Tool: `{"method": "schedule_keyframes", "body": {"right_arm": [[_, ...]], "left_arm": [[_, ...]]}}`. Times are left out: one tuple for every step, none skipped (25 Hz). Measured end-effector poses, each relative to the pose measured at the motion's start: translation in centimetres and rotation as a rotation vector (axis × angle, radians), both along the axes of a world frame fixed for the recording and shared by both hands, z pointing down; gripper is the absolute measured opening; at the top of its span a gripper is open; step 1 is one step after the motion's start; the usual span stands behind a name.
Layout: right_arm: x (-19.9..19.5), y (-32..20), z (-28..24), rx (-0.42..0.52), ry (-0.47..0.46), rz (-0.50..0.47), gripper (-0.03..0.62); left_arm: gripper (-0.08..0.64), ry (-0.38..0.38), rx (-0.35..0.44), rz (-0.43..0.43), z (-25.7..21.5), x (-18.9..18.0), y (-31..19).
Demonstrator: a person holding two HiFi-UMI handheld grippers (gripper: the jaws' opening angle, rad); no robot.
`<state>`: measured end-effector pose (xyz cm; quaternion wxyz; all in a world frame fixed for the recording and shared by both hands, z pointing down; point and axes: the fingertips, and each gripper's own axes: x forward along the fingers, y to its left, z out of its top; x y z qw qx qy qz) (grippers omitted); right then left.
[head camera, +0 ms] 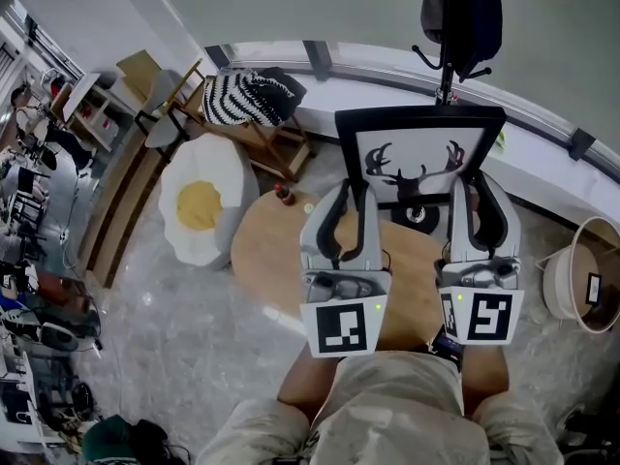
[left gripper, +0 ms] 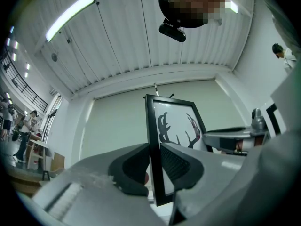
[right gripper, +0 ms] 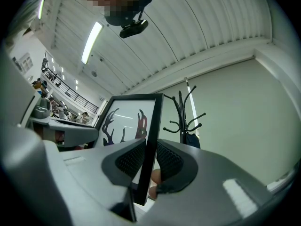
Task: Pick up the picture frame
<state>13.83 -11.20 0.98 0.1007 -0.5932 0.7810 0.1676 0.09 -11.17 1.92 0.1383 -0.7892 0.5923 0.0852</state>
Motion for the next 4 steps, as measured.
{"method": "schedule_keyframes", "body": {"right_arm": [[-0.02,0.0,0.01,-0.001,0.002,0.0,0.075],[-0.05,0.0,0.02,-0.002,0.004,0.0,0.075],[-0.07,0.01,0.04,-0.002,0.005,0.0,0.075],[-0.09,0.01,0.05,-0.003,0.007,0.0,0.075]], "left_arm": [[0.081,0.002,-0.001,0.0,0.0,-0.03,0.0],[0.081,0.003,-0.003,0.0,0.04,-0.06,0.0],[0.081,0.003,-0.005,0.0,0.09,-0.09,0.0],[0.081,0.003,-0.008,0.001,0.15,-0.12,-0.01]]}}
